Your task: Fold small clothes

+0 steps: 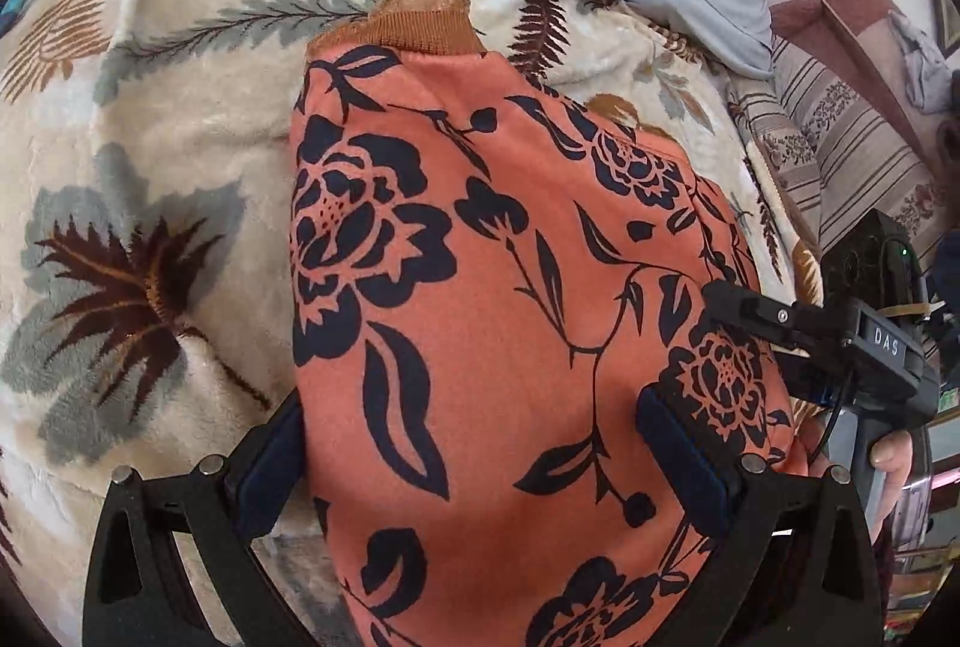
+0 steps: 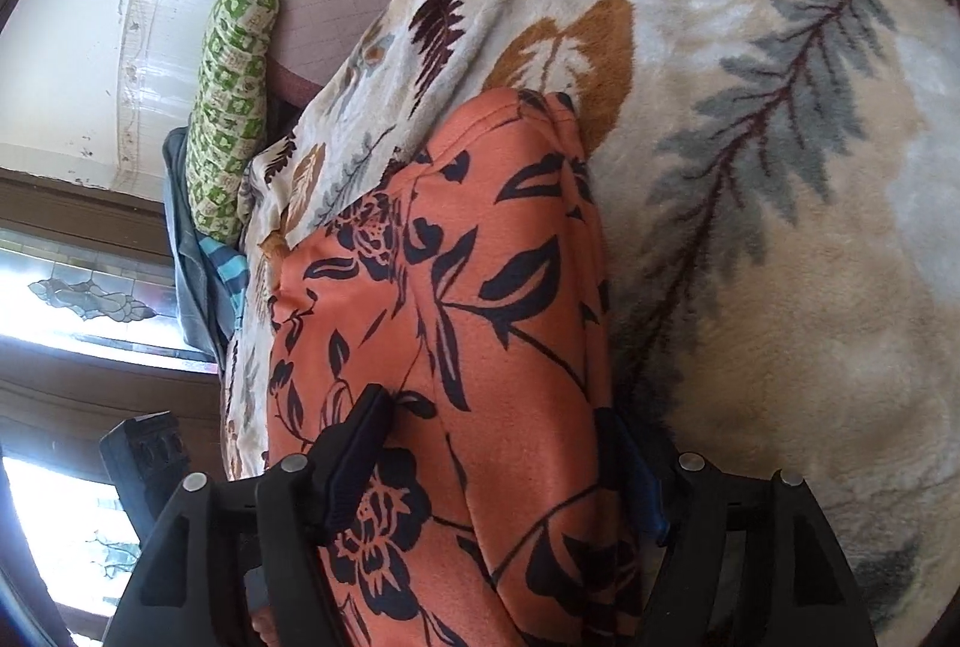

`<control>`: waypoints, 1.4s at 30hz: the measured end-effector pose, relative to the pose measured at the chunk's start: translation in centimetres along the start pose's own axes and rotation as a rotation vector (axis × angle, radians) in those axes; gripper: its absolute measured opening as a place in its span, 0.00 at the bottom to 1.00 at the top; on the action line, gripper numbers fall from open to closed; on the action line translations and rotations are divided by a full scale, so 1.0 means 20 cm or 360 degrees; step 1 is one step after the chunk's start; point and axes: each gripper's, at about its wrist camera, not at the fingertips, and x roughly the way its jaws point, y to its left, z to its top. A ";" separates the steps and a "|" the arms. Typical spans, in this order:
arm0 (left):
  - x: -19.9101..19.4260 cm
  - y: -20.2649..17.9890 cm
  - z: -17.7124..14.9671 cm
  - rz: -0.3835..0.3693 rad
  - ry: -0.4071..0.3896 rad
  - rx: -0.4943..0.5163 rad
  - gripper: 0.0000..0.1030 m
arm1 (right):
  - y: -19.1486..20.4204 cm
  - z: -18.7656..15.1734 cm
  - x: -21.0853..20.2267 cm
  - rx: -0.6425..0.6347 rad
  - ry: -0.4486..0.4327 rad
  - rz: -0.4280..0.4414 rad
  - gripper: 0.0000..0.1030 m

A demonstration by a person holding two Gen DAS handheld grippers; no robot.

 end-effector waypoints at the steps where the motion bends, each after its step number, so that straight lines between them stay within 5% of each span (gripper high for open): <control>1: -0.01 0.01 0.00 -0.0003 -0.0009 -0.0009 0.95 | 0.03 0.00 0.01 -0.0041 0.0012 -0.0011 0.68; 5: -0.04 0.02 0.00 0.0019 -0.0027 0.0022 0.73 | 0.18 -0.04 0.02 -0.0247 -0.0017 -0.0182 0.44; 8: -0.09 0.01 0.01 0.0024 -0.0061 0.0060 0.49 | 0.30 -0.07 -0.04 -0.0366 -0.0098 -0.0182 0.37; 12: -0.23 -0.02 0.04 0.0079 -0.0184 0.0154 0.44 | 0.49 -0.13 -0.10 -0.0551 -0.0219 -0.0160 0.35; 19: -0.53 0.14 0.19 0.0162 -0.0372 0.0085 0.45 | 0.75 -0.07 -0.05 -0.0638 -0.0373 0.0010 0.34; 22: -0.45 0.26 0.29 0.0294 -0.0328 -0.0029 0.59 | 0.75 0.00 0.12 -0.0525 -0.0328 0.0032 0.35; 25: -0.31 0.47 0.29 0.0531 -0.0196 -0.0196 0.69 | 0.63 0.07 0.39 -0.0290 -0.0128 -0.0128 0.53; 27: -0.32 0.56 0.24 0.0393 -0.0223 -0.0320 0.78 | 0.53 0.08 0.49 -0.0198 -0.0080 -0.0276 0.56; 30: -0.43 0.55 0.18 0.0418 -0.0321 -0.0312 0.78 | 0.56 0.08 0.38 -0.0190 -0.0133 -0.0210 0.58; 34: -0.58 0.44 0.06 0.0555 -0.0462 -0.0142 0.78 | 0.69 0.00 0.12 -0.0417 -0.0456 -0.0242 0.58; 36: -0.60 0.39 -0.02 0.0585 -0.0475 -0.0055 0.79 | 0.75 -0.05 0.07 -0.0566 -0.0486 -0.0159 0.58; 39: -0.51 0.35 -0.10 0.0735 -0.0380 0.0043 0.84 | 0.82 -0.17 0.11 -0.0765 -0.0375 -0.0075 0.55; 42: -0.44 0.38 -0.14 0.0741 -0.0300 0.0003 0.85 | 0.75 -0.23 0.40 -0.0667 -0.0053 -0.0276 0.54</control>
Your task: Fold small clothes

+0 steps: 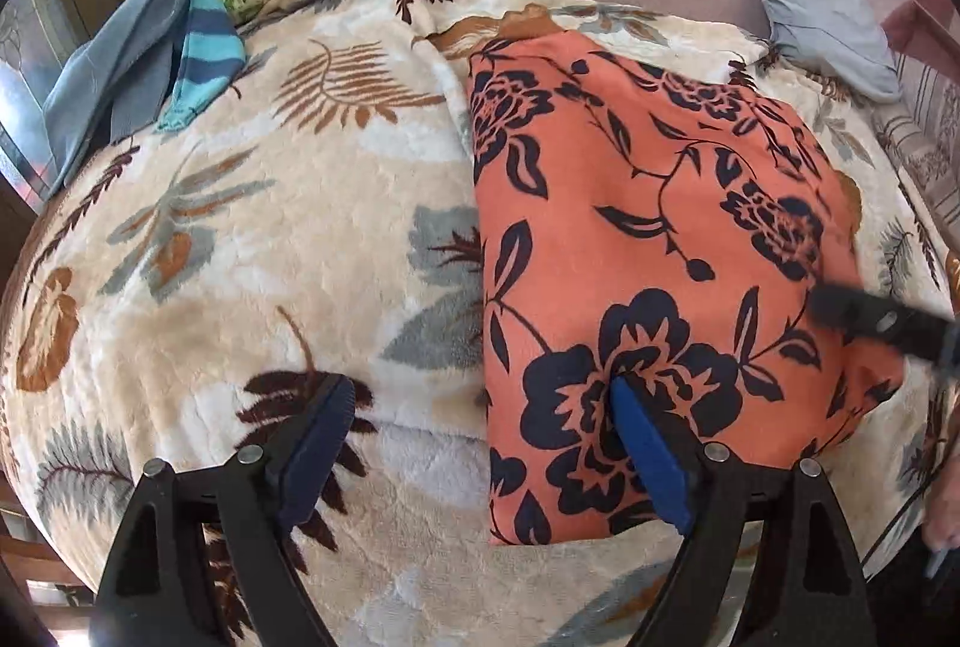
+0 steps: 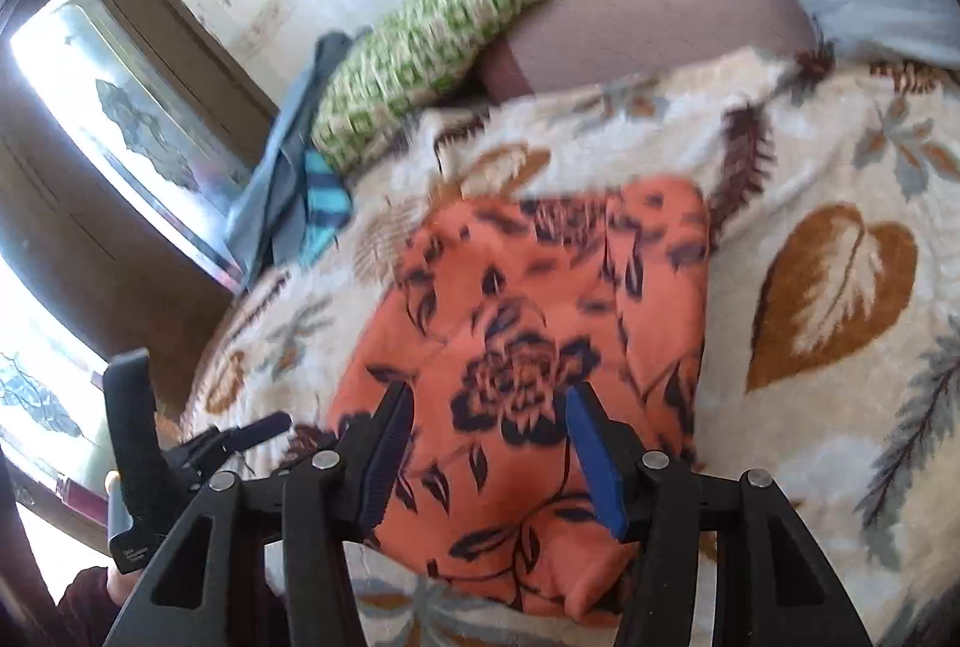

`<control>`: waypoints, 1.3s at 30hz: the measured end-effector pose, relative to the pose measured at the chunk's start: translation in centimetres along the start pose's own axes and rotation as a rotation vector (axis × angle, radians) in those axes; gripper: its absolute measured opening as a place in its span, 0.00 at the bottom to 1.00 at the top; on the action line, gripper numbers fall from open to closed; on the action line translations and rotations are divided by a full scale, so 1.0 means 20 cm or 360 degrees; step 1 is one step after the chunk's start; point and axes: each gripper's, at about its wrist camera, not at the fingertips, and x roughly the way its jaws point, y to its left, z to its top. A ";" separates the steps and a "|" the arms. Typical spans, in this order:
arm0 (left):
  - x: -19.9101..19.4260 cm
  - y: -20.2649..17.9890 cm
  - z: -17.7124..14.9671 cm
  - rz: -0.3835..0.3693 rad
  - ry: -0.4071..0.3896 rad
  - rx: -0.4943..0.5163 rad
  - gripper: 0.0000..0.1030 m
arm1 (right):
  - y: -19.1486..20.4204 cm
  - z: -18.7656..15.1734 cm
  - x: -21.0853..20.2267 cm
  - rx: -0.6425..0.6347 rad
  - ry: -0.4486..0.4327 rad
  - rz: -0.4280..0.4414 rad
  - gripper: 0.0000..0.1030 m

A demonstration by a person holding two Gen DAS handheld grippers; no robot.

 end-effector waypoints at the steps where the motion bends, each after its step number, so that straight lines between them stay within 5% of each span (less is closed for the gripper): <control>1: -0.02 0.01 0.00 -0.0026 0.0014 -0.0042 0.85 | -0.02 -0.03 0.06 0.0003 0.0038 -0.0084 0.54; 3: -0.10 0.00 0.00 -0.0001 0.0018 -0.0055 0.85 | 0.04 -0.05 -0.02 -0.0063 -0.0059 -0.0143 0.51; 10: -0.68 -0.04 -0.07 0.0116 -0.0435 0.0095 0.87 | 0.18 -0.29 -0.45 -0.0069 -0.0394 -0.0112 0.53; 17: -1.15 -0.03 -0.16 0.0224 -0.0744 0.0071 0.94 | 0.46 -0.49 -0.89 -0.0230 -0.0658 -0.0249 0.54; 26: -1.50 0.03 -0.27 0.0289 -0.0889 -0.0007 0.94 | 0.83 -0.64 -1.32 -0.0384 -0.0920 -0.0282 0.60; 39: -1.80 0.09 -0.39 0.0308 -0.1037 -0.0054 0.94 | 1.09 -0.75 -1.45 -0.0499 -0.1029 -0.0410 0.61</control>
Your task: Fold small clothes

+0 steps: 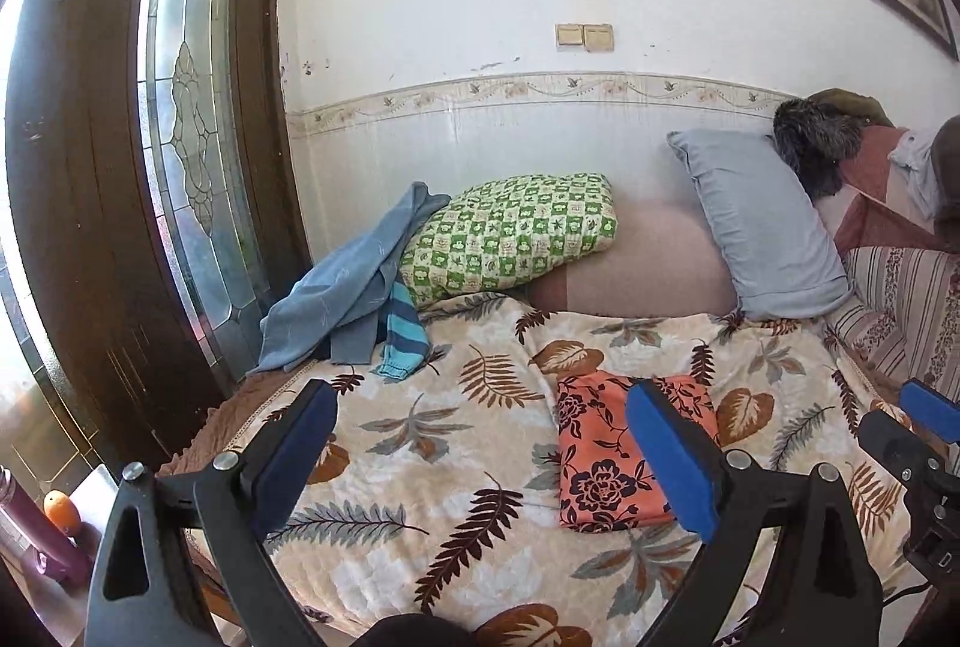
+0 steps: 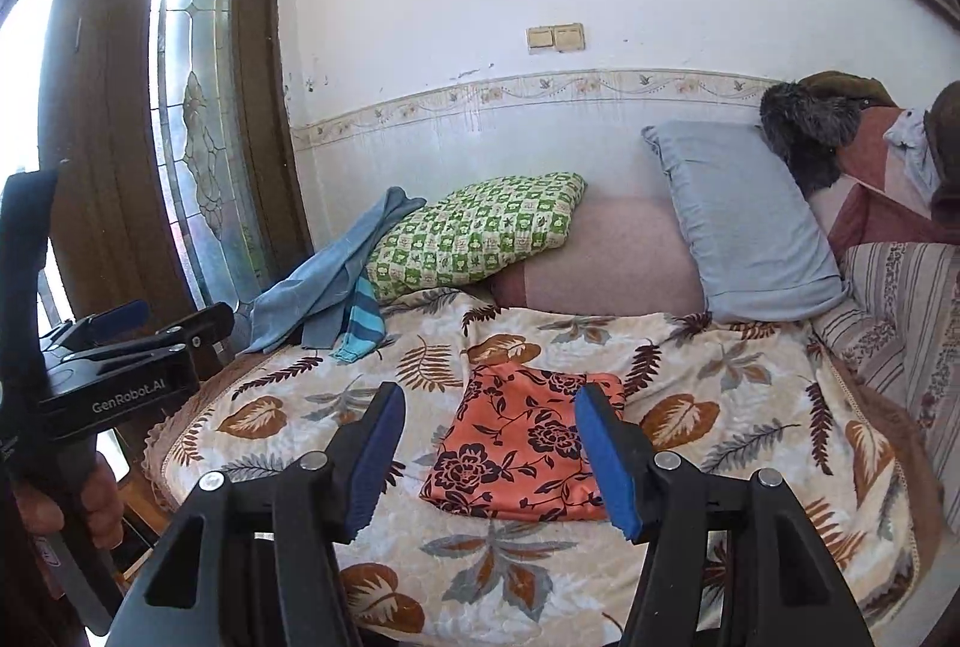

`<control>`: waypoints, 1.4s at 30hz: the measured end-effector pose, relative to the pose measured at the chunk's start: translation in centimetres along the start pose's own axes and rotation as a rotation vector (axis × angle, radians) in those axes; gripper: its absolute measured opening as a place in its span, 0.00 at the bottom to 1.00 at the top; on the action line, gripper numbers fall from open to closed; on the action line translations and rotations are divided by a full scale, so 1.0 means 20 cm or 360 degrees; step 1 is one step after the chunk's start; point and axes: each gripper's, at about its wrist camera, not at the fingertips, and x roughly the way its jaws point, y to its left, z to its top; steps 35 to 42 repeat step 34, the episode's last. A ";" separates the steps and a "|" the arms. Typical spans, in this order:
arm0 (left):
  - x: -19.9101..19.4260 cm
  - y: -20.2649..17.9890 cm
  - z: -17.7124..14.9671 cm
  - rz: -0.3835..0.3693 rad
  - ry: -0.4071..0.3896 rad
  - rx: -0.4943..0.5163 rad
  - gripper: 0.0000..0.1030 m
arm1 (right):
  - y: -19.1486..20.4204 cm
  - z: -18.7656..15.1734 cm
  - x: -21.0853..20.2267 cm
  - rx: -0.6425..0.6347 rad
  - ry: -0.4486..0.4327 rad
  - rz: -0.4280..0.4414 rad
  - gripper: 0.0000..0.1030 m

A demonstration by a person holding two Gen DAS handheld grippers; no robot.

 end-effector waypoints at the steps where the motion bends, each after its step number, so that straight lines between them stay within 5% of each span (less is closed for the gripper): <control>1: -0.01 0.00 0.00 0.0002 -0.0010 0.0004 0.94 | 0.01 0.00 -0.01 0.0000 -0.0009 0.0002 0.61; 42: 0.16 0.00 -0.04 -0.0127 0.0051 -0.0019 0.95 | 0.06 -0.05 0.28 -0.0003 0.0150 0.0077 0.62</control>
